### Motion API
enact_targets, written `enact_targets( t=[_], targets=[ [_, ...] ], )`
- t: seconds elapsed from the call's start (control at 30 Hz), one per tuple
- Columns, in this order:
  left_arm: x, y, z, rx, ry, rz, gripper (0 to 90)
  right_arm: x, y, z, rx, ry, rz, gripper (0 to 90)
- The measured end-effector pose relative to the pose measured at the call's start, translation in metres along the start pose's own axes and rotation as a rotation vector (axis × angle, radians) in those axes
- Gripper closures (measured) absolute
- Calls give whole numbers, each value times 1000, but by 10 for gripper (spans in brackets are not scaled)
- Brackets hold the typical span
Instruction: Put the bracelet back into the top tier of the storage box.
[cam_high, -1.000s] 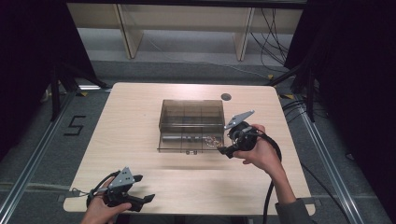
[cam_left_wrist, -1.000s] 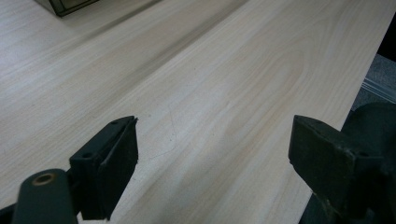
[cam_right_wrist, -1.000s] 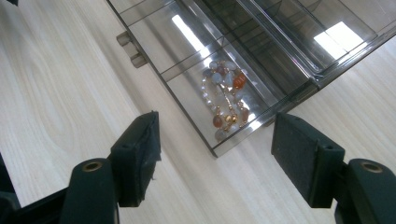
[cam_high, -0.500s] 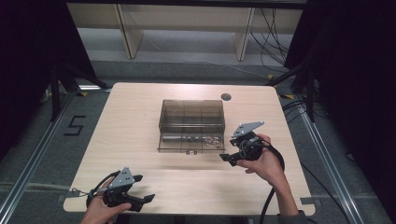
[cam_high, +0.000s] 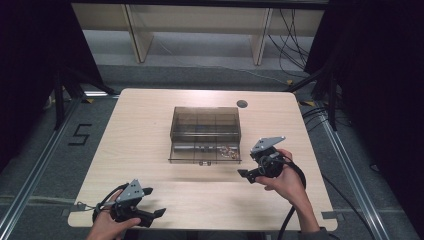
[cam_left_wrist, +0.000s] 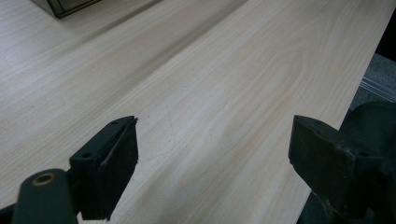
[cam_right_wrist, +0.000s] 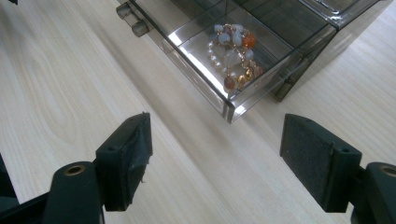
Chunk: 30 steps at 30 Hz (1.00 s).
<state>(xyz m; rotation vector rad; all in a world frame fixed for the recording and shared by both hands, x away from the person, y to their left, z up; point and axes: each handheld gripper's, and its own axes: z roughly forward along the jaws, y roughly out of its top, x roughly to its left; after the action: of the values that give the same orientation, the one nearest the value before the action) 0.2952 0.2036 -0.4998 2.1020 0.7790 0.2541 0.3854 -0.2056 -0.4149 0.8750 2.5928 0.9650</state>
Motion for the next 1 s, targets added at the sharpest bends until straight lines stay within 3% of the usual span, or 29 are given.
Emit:
enact_targets(
  t=[0.1,0.17,0.2,0.23,0.27,0.3,0.37,0.4,0.47,0.57,0.6,0.67,0.7,0.73,0.77,0.8,0.83,0.87,0.9,1.0],
  targets=[
    [-1,0,0,6,1,-19,158,2,-3,0,1,-3,1,251],
    [-1,0,0,7,4,-26,158,5,-5,1,-13,-11,29,245],
    [-2,0,0,2,3,-31,158,3,-6,1,-3,-1,3,243],
    [-3,0,1,-17,-7,-43,158,4,-7,3,-28,-7,1,244],
    [0,0,-1,7,-3,-4,158,5,-7,2,-16,-3,1,243],
    [0,0,-1,5,-2,-11,158,5,-9,4,-46,-10,1,239],
    [0,0,-1,3,-1,-8,158,8,-11,2,-37,-24,37,235],
    [-2,0,0,-17,-9,-33,158,9,-13,3,-46,-32,38,234],
    [-2,0,0,-16,-9,-31,158,10,-16,3,-43,-28,49,234],
    [-2,0,1,-31,-9,-32,158,12,-19,5,-65,-31,42,231],
    [-2,0,1,-24,-7,-32,158,13,-20,4,-43,-21,50,230],
    [-2,0,0,-9,-2,-46,158,14,-22,6,-66,-30,47,229],
    [0,0,-1,4,7,-22,158,14,-22,6,-52,-18,42,227],
    [0,0,-1,3,5,-17,158,15,-23,8,-75,-26,37,227],
    [0,0,-1,-3,3,-13,158,16,-23,7,-45,-8,58,227],
    [0,0,0,-7,2,-18,158,18,-25,10,-69,-18,64,227],
    [0,0,-1,-4,3,-14,158,17,-25,9,-43,-13,56,226],
    [1,0,-1,4,4,-6,158,17,-27,11,-58,-18,49,226],
    [-1,0,0,-12,0,-27,158,18,-27,11,-50,-6,51,226],
    [-1,0,0,-19,-5,-29,158,19,-29,11,-54,-14,52,227]
  ],
)
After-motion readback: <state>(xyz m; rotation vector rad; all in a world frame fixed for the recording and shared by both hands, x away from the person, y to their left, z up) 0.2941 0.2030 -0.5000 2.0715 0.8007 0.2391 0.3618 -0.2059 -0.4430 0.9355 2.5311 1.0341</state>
